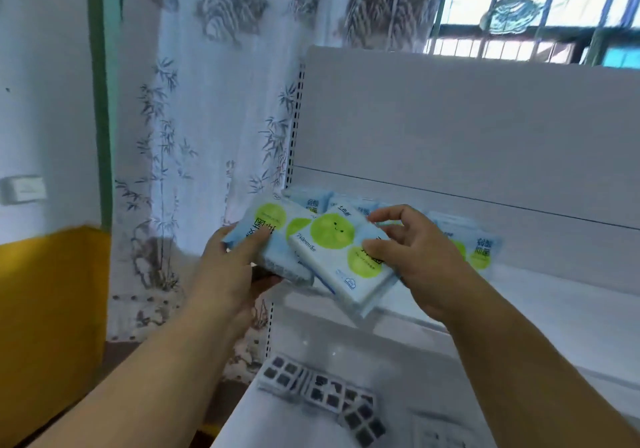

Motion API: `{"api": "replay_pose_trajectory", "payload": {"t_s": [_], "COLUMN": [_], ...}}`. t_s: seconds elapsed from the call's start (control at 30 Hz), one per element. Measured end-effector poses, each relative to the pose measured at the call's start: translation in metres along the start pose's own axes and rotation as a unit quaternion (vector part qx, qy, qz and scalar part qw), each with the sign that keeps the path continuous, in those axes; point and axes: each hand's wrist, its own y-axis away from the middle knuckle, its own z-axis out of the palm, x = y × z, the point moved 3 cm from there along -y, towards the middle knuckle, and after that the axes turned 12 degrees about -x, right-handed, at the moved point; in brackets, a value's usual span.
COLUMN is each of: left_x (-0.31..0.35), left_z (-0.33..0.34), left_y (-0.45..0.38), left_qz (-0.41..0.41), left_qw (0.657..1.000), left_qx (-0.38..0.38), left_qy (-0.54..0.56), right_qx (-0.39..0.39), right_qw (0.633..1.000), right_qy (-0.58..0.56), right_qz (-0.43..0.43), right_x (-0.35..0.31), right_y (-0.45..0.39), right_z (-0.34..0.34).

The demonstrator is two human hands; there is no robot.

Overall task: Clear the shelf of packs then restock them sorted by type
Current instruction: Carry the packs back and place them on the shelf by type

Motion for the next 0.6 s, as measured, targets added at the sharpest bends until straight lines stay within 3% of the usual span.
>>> {"api": "replay_pose_trajectory", "payload": {"t_s": [0.17,0.27,0.33,0.37,0.47,0.6], "left_x": [-0.013,-0.02,-0.023,-0.023,-0.016,-0.008], "left_z": [0.002,0.004,0.004,0.002,-0.011,-0.033], "left_y": [-0.066,-0.105,-0.129,-0.139,-0.164,-0.196], "left_qz": [-0.044,-0.07,-0.064,-0.057,-0.036,-0.044], "left_qw": [0.997,0.994,0.987,0.971,0.873,0.857], "left_qx": [0.04,0.033,0.015,0.004,-0.016,-0.03], "left_qy": [-0.054,-0.075,-0.145,-0.234,-0.487,-0.512], "right_qx": [-0.004,-0.039,-0.058,-0.064,-0.056,-0.028], "right_qw": [0.987,0.95,0.926,0.914,0.871,0.791], "right_qy": [0.155,0.302,0.369,0.397,0.486,0.609], "right_qz": [0.05,0.064,0.052,0.043,0.033,0.049], "right_x": [0.03,0.043,0.051,0.054,0.06,0.062], "right_y": [-0.049,-0.083,-0.105,-0.113,-0.135,-0.158], "right_z": [-0.069,-0.077,-0.075,-0.072,-0.064,-0.053]}}
